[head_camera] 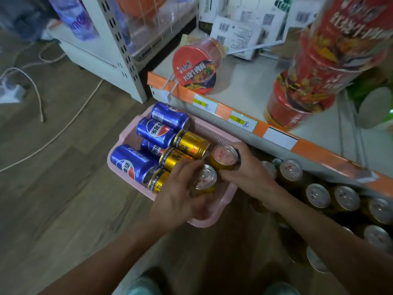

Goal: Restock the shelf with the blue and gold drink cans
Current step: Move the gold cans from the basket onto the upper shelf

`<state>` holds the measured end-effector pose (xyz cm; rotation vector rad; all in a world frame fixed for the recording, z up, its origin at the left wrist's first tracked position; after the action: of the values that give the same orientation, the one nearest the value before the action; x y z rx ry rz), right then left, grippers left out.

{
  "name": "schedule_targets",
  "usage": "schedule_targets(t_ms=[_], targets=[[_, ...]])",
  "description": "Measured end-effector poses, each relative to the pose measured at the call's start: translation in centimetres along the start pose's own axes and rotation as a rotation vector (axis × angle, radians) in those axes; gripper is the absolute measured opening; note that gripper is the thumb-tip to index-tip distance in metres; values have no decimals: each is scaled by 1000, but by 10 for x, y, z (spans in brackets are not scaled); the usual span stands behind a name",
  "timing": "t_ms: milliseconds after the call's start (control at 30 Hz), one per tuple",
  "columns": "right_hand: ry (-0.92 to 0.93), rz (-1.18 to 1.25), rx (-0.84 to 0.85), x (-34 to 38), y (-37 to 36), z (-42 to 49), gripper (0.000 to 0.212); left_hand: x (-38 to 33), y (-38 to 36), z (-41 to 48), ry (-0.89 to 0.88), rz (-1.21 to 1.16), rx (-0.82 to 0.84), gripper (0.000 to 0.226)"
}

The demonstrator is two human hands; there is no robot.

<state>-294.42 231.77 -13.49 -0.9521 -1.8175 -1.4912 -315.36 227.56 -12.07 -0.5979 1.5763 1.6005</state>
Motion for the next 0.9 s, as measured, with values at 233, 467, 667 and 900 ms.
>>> schedule_targets(t_ms=[233,467,667,900], targets=[[-58,327,67,27,29,-7,50,-10,21,28,429,-513,-16,74],[-169,607,43,33,21,-16,56,-31,10,32,762,-1084,55,44],[-201,612,17,31,14,-22,65,-18,-8,22,1046,-1286,5,68],[-320,674,-25,26,9,-18,63,-12,-6,24,997,-1260,66,50]])
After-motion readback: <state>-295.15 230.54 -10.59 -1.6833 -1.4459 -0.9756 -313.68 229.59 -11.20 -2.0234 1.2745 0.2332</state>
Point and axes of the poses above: each hand's wrist, its own z-axis towards the middle knuckle, its own y-axis out of the back of the hand, x = y × z, the point moved 2 cm from there along z, towards the middle knuckle, and after that the axes turned 6 degrees about -x, right-handed, at the moved point
